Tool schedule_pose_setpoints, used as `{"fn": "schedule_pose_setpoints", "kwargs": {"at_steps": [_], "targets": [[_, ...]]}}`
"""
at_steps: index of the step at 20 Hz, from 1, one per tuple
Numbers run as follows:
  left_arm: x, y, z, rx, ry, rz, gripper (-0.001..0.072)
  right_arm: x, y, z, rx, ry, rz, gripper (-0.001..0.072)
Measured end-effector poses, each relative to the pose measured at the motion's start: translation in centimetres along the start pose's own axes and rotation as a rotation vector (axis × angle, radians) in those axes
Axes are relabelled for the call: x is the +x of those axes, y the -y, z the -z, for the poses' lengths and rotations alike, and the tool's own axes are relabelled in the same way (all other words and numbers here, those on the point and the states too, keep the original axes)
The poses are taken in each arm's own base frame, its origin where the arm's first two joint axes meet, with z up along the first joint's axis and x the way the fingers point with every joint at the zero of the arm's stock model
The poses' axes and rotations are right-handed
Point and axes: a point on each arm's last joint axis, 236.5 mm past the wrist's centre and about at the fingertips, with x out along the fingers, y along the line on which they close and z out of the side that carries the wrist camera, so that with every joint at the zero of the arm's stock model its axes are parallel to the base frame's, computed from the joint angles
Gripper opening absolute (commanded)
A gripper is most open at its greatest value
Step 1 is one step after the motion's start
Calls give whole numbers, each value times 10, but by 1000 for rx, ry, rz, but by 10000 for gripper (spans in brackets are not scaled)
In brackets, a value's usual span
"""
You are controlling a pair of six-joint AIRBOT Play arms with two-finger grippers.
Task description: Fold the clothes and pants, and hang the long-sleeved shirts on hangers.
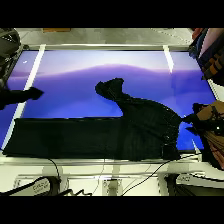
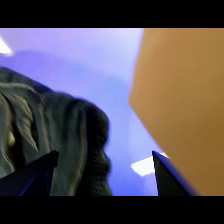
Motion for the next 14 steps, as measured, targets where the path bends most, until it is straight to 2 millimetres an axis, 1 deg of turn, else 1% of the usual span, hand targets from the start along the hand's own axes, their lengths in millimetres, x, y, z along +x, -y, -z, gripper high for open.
{"fn": "schedule_pose_setpoints", "kwargs": {"at_steps": [1, 3, 4, 5, 6, 7, 8, 10, 11, 12, 14], "targets": [[11, 20, -2, 31, -5, 28, 671, 8, -6, -3, 4, 4, -20, 648], [35, 55, -2, 88, -14, 71, 670, 22, -15, -10, -9, 28, -26, 542], [48, 71, -1, 111, -15, 87, 670, 27, -17, -13, -21, 43, -17, 462], [61, 85, -1, 117, -12, 95, 670, 33, -19, -18, -35, 63, -8, 326], [75, 100, 1, 120, -13, 105, 670, 37, -21, -20, -50, 75, 1, 174], [90, 115, 4, 123, -12, 114, 670, 41, -23, -22, -60, 84, 9, 52], [104, 130, 7, 136, -10, 122, 670, 43, -25, -22, -71, 86, 13, 32], [130, 163, 10, 157, 0, 143, 671, 46, -29, -23, -81, 93, 15, 32], [141, 181, 11, 160, 3, 159, 677, 47, -30, -23, -84, 96, 15, 32], [152, 201, 12, 164, 4, 179, 701, 48, -31, -23, -86, 98, 15, 32], [169, 238, 14, 186, 12, 217, 701, 48, -32, -24, -91, 103, 16, 32]]}}
